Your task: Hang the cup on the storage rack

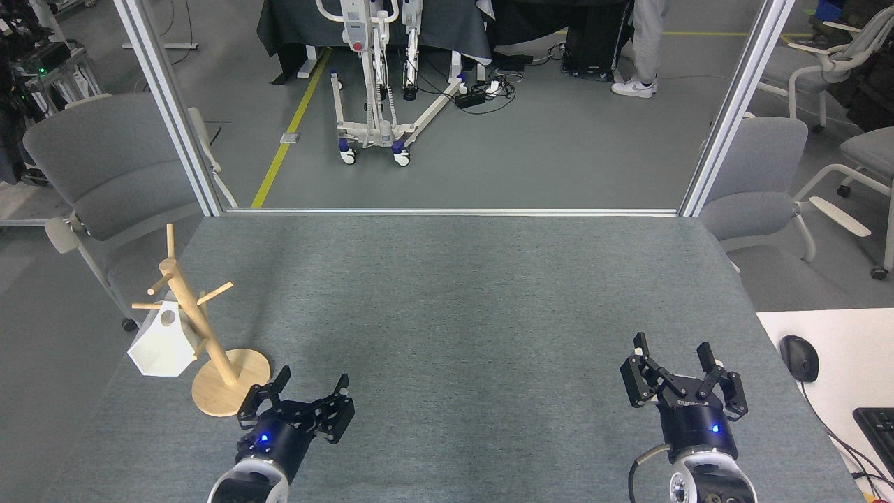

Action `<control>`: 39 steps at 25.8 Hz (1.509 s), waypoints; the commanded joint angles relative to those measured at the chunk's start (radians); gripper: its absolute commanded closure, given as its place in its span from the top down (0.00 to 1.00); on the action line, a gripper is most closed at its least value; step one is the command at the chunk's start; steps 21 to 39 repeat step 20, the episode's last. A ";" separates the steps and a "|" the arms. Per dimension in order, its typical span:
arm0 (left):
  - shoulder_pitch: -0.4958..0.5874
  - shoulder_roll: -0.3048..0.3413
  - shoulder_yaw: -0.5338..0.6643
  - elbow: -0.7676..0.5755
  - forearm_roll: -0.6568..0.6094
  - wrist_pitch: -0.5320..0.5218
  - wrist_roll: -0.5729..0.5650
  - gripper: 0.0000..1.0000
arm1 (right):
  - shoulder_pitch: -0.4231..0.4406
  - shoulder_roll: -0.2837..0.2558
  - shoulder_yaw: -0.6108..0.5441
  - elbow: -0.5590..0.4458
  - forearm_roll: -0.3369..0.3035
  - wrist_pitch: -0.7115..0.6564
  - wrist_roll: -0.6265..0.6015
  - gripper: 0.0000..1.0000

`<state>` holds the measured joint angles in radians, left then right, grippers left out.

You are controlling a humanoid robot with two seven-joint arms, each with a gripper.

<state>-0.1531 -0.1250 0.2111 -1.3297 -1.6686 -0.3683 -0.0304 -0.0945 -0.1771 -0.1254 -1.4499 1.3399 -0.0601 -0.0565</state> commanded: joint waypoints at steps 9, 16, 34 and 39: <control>-0.129 -0.012 -0.407 -0.008 0.001 0.468 0.001 0.99 | -0.004 0.013 0.001 0.002 -0.002 -0.001 -0.011 1.00; -0.006 -0.007 -0.421 -0.178 0.027 0.473 0.000 0.99 | -0.002 0.010 0.003 0.003 -0.004 -0.004 -0.011 1.00; 0.015 -0.007 -0.412 -0.193 0.030 0.459 0.001 0.99 | -0.004 0.010 0.003 0.002 -0.004 -0.007 -0.006 1.00; 0.015 -0.007 -0.412 -0.193 0.030 0.459 0.001 0.99 | -0.004 0.010 0.003 0.002 -0.004 -0.007 -0.006 1.00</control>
